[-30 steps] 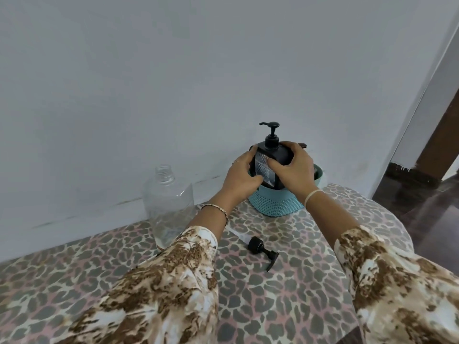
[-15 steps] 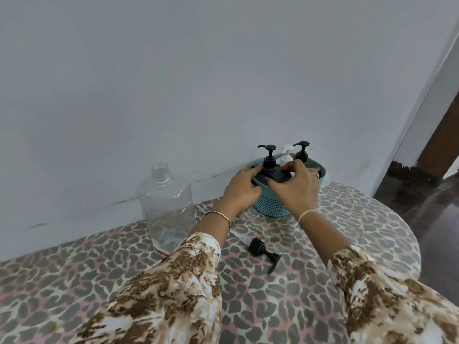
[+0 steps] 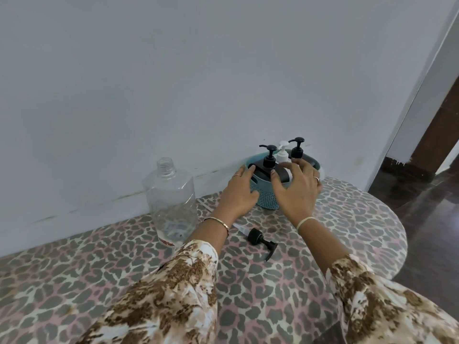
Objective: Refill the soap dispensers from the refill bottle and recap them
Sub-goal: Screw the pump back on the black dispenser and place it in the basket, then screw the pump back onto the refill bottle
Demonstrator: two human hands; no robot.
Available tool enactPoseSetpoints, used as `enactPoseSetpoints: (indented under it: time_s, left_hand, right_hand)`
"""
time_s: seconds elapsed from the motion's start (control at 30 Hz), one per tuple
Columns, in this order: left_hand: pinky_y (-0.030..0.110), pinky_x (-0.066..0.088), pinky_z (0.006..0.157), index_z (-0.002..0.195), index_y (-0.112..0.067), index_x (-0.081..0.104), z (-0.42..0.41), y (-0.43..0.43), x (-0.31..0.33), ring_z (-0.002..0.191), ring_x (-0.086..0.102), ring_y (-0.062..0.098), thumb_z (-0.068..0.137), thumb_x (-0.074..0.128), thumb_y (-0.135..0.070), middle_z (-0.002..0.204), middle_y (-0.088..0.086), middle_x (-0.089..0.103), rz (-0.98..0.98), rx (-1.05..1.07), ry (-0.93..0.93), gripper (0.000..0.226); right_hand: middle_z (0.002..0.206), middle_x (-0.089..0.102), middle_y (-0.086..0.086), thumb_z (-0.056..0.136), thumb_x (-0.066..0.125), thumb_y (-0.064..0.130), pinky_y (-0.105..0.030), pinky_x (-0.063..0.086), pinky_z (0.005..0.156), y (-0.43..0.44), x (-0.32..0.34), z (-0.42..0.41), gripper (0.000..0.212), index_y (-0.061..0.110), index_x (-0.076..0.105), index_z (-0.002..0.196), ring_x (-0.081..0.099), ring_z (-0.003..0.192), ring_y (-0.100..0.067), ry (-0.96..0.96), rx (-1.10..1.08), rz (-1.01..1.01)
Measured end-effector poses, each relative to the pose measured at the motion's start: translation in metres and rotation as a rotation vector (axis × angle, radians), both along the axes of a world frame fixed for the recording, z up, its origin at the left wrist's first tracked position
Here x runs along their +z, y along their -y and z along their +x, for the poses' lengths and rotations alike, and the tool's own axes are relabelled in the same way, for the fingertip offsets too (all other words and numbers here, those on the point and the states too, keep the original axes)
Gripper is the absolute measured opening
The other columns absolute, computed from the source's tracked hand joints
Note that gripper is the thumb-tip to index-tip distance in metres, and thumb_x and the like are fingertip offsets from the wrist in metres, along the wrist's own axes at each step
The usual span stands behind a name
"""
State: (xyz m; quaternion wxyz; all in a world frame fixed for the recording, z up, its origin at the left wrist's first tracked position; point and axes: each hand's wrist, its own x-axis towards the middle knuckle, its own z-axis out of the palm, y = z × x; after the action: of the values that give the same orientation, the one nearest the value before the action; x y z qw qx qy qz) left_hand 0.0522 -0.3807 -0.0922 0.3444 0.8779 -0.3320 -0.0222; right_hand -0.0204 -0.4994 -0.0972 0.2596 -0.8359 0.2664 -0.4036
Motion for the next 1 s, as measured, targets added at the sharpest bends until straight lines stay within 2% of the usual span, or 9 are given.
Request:
enactPoseSetpoints:
  time_s: [0.1, 0.17, 0.27, 0.33, 0.53, 0.7, 0.83, 0.93, 1.0]
  left_hand:
    - [0.015, 0.012, 0.108, 0.149, -0.013, 0.028, -0.02, -0.017, -0.009, 0.145, 0.02, 0.018, 0.092, 0.051, -0.009, 0.157, 0.008, 0.024, -0.099, 0.027, 0.059, 0.062]
    - [0.018, 0.013, 0.11, 0.148, -0.012, 0.029, -0.033, -0.03, -0.019, 0.144, 0.022, 0.019, 0.093, 0.052, -0.01, 0.156, 0.008, 0.027, -0.112, 0.056, 0.092, 0.059]
    - [0.028, 0.018, 0.116, 0.149, -0.013, 0.027, -0.048, -0.05, -0.039, 0.144, 0.024, 0.019, 0.094, 0.054, -0.014, 0.156, 0.006, 0.027, -0.087, 0.109, 0.086, 0.062]
    - [0.027, 0.021, 0.114, 0.149, -0.014, 0.027, -0.059, -0.064, -0.049, 0.142, 0.028, 0.019, 0.094, 0.053, -0.013, 0.155, 0.004, 0.028, -0.074, 0.125, 0.072, 0.061]
    - [0.031, 0.04, 0.104, 0.135, -0.015, 0.047, -0.075, -0.1, -0.066, 0.122, 0.048, 0.018, 0.091, 0.058, -0.019, 0.136, 0.003, 0.049, 0.038, 0.132, 0.027, 0.045]
    - [0.015, 0.039, 0.088, 0.123, -0.013, 0.061, -0.085, -0.114, -0.068, 0.11, 0.057, 0.013, 0.092, 0.058, -0.016, 0.125, 0.001, 0.06, -0.017, 0.109, 0.03, 0.031]
    - [0.02, 0.044, 0.087, 0.117, -0.012, 0.064, -0.09, -0.117, -0.066, 0.106, 0.059, 0.015, 0.091, 0.058, -0.014, 0.12, 0.004, 0.063, -0.038, 0.11, 0.008, 0.026]
    - [0.024, 0.047, 0.09, 0.114, -0.012, 0.065, -0.092, -0.117, -0.065, 0.105, 0.06, 0.015, 0.091, 0.06, -0.015, 0.12, 0.003, 0.063, -0.058, 0.11, -0.032, 0.024]
    - [0.025, 0.047, 0.091, 0.115, -0.014, 0.065, -0.094, -0.119, -0.063, 0.104, 0.059, 0.013, 0.091, 0.06, -0.014, 0.12, 0.002, 0.063, -0.075, 0.112, -0.056, 0.024]
  right_hand:
    - [0.119, 0.055, 0.004, 0.086, 0.062, 0.041, -0.034, 0.034, 0.099, -0.019, -0.013, -0.027, 0.031, 0.023, 0.06, 0.111, 0.047, 0.114, -0.017, 0.094, 0.077, 0.042]
    - [0.117, 0.056, 0.006, 0.087, 0.061, 0.046, -0.032, 0.036, 0.098, -0.031, -0.026, -0.045, 0.038, 0.023, 0.056, 0.116, 0.049, 0.111, -0.013, 0.049, 0.139, 0.156]
    - [0.113, 0.059, 0.012, 0.084, 0.052, 0.062, -0.044, 0.042, 0.1, -0.047, -0.047, -0.069, 0.044, 0.03, 0.051, 0.115, 0.056, 0.108, -0.013, -0.077, 0.217, 0.327]
    - [0.113, 0.061, 0.012, 0.08, 0.044, 0.072, -0.048, 0.039, 0.102, -0.057, -0.055, -0.081, 0.051, 0.035, 0.049, 0.114, 0.056, 0.111, -0.015, -0.184, 0.243, 0.368]
    - [0.112, 0.065, 0.008, 0.08, 0.058, 0.057, -0.042, 0.03, 0.102, -0.075, -0.062, -0.096, 0.056, 0.034, 0.044, 0.128, 0.054, 0.113, -0.018, -0.406, 0.157, 0.031]
    - [0.09, 0.065, 0.011, 0.074, 0.068, 0.044, -0.039, 0.032, 0.095, -0.079, -0.059, -0.099, 0.04, 0.034, 0.055, 0.111, 0.057, 0.097, -0.014, -0.279, 0.168, 0.077]
    - [0.088, 0.065, 0.015, 0.072, 0.08, 0.023, -0.037, 0.049, 0.091, -0.078, -0.052, -0.103, 0.035, 0.029, 0.065, 0.103, 0.062, 0.089, -0.009, -0.057, 0.244, 0.343]
    - [0.091, 0.068, 0.009, 0.071, 0.083, 0.014, -0.016, 0.051, 0.079, -0.079, -0.045, -0.106, 0.033, 0.02, 0.071, 0.1, 0.061, 0.085, -0.003, 0.088, 0.264, 0.603]
    - [0.09, 0.07, 0.003, 0.07, 0.085, 0.013, -0.011, 0.048, 0.07, -0.081, -0.04, -0.105, 0.03, 0.016, 0.071, 0.096, 0.062, 0.082, -0.008, 0.167, 0.252, 0.714]
